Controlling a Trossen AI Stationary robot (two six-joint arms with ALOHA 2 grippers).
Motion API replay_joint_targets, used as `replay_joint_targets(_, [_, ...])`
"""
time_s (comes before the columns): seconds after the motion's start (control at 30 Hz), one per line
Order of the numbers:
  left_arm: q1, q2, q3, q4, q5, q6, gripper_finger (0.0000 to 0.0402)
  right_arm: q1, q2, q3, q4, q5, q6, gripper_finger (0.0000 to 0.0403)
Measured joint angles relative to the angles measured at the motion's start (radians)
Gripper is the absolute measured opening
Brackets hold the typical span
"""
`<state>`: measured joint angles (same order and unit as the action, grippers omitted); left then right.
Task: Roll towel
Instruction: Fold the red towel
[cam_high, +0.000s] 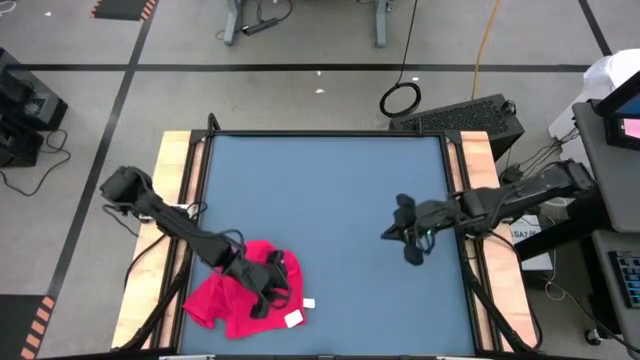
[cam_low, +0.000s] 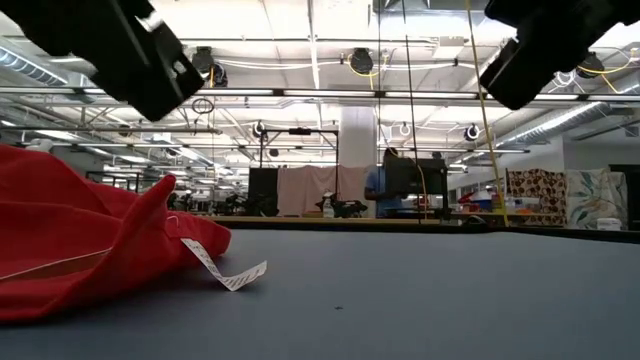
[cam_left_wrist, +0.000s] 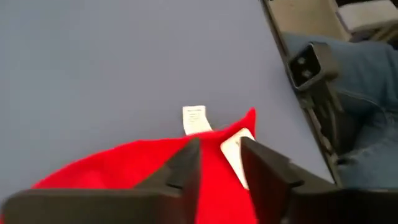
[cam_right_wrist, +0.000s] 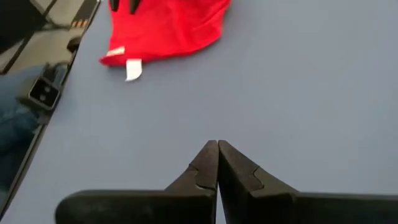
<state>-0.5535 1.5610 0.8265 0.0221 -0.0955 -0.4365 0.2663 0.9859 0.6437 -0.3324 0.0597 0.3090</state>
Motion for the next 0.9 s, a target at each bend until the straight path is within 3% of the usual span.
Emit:
replay_joint_targets(0.23, [-0.031, 0.127, 0.001, 0.144, -0.074, 0.162, 0.0257, 0.076, 0.179, 0.000, 0.139, 0.002, -0.004, 0.0000])
replay_joint_targets(0.47, [-0.032, 0.188, 0.001, 0.188, -0.067, 0.296, 0.0266, 0.125, 0.339, 0.000, 0.253, 0.027, -0.009, 0.0000])
replay_joint_targets(0.67, [-0.031, 0.249, 0.001, 0.200, -0.026, 0.485, 0.0207, 0.178, 0.465, -0.001, 0.397, 0.095, 0.025, 0.0000])
replay_joint_targets(0.9, [0.002, 0.277, 0.000, 0.208, -0.027, 0.652, 0.0058, 0.252, 0.600, -0.001, 0.666, 0.184, 0.045, 0.0000])
